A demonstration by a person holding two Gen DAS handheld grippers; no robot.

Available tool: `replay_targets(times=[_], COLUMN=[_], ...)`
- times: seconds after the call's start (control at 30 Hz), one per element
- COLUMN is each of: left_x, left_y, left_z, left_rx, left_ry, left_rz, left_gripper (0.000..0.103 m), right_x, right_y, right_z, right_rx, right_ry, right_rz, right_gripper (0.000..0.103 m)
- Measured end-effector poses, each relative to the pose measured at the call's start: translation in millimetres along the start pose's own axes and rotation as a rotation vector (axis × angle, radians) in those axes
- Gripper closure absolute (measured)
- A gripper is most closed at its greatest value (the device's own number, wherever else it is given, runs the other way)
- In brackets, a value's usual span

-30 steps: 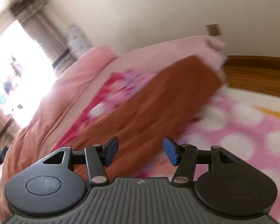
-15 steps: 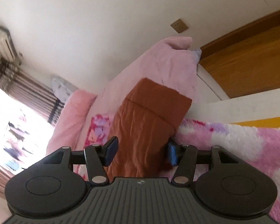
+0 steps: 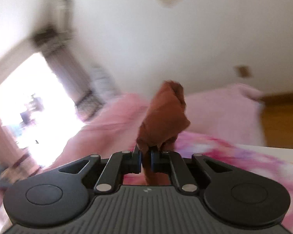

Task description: Fold large clothes

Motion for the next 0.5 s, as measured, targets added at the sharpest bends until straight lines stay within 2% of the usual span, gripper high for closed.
replay_targets(times=[0.13,0.2,0.27,0.3,0.33,0.37,0.4,0.43,0.5], left_x=[0,2,2,3,2,2,1,0,-1], left_y=[-8,-12,-13,-13,-12,-10,-9,-7,-1], left_z=[1,6,10,11,13,15,17,19,25], left_rx=[0.029,0.038,0.069,0.088,0.112,0.134,0.156,0.182,0.225], left_ry=[-0.007,0.017,0.013,0.001,-0.017,-0.034,-0.05,-0.063,-0.088], left_rz=[0.02,0.032,0.03,0.027,0.02,0.012,0.006,0.001,-0.01], left_gripper=[0.043,0.043,0.043,0.043,0.043,0.043,0.043,0.043,0.043], right_x=[41,75,128,153,183,208,230,247,258], right_y=[-32,-45,-54,-55,-54,-53,-49,-46,-43], right_z=[-126,-180,-231,-249,-265,-276,-281,-281,-266], right_rx=[-0.257,-0.378,-0.488,-0.525,-0.555,-0.573,-0.566,-0.537,-0.5], right_ry=[-0.155,-0.224,-0.291,-0.308,-0.335,-0.364,-0.382,-0.384,-0.345], right_rz=[-0.031,-0.077,-0.154,-0.2,-0.265,-0.334,-0.402,-0.461,-0.518], right_gripper=[0.093,0.09,0.083,0.075,0.06,0.039,0.034,0.035,0.037])
Point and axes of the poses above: each gripper's, at about its wrist camera, not at the fingertips, and y roughly the way its jaws point, z to its right, x to its underside, the point moved 6 cm from there along y, roughly the way its jaws point, and after that the axes turned 7 degrees about x, right-handed, at the moved point
